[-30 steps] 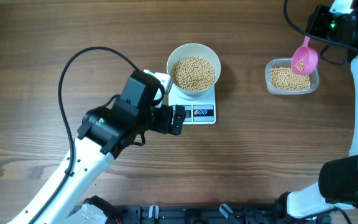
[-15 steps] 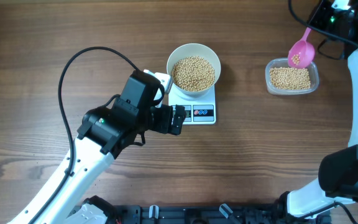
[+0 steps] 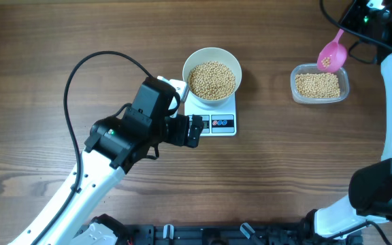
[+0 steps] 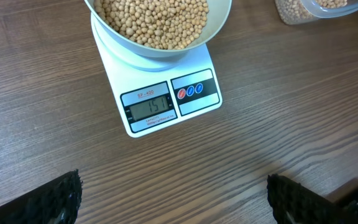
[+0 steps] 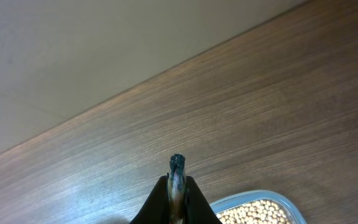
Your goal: Scoop item into bowl and weigh 150g on scale
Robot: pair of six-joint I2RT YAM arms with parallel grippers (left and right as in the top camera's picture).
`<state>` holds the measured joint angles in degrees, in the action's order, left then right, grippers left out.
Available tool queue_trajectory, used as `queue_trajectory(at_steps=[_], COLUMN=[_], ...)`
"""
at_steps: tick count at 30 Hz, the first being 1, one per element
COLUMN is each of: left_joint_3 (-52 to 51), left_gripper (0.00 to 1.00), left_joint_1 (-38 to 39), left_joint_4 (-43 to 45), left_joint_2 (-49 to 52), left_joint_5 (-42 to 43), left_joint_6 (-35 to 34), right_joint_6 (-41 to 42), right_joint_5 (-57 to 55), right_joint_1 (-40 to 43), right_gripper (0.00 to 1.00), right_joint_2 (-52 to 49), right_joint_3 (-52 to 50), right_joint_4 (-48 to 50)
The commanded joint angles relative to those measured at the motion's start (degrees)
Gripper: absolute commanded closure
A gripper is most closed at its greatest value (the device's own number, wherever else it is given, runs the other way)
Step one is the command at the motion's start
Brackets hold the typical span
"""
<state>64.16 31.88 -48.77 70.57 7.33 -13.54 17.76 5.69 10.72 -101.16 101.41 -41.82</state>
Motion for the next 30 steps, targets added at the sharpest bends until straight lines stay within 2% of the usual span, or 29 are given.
queue_trajectory(at_steps=[1, 7, 12, 20, 27, 30], left_joint_3=[-0.1, -0.1, -0.1, -0.1, -0.1, -0.1], left_gripper=[0.0, 0.0, 0.0, 0.0, 0.0, 0.0], left_joint_1=[0.3, 0.3, 0.3, 0.3, 0.3, 0.3], left_joint_4=[0.2, 0.2, 0.2, 0.2, 0.2, 0.2], left_joint_2=[0.0, 0.0, 0.0, 0.0, 0.0, 0.0], left_joint_5=[-0.5, -0.5, -0.5, -0.5, -0.5, -0.5], left_joint_6=[1.2, 1.2, 1.2, 1.2, 1.2, 1.2], right_joint_6=[1.7, 7.2, 18.4, 24.9, 42.2, 45.1], right_joint_5=[-1.9, -1.9, -6.4, -8.0, -12.1, -12.1], right_joint_1=[0.4, 0.4, 0.4, 0.4, 0.4, 0.4], right_gripper=[0.96, 0.96, 0.96, 0.96, 0.96, 0.96], right_joint_2=[-0.7, -0.7, -0.7, -0.7, -0.7, -0.7], right_joint_3=[0.3, 0.3, 0.2, 0.2, 0.2, 0.2], right_joint_4=[0.5, 0.5, 0.4, 0.3, 0.7, 1.6])
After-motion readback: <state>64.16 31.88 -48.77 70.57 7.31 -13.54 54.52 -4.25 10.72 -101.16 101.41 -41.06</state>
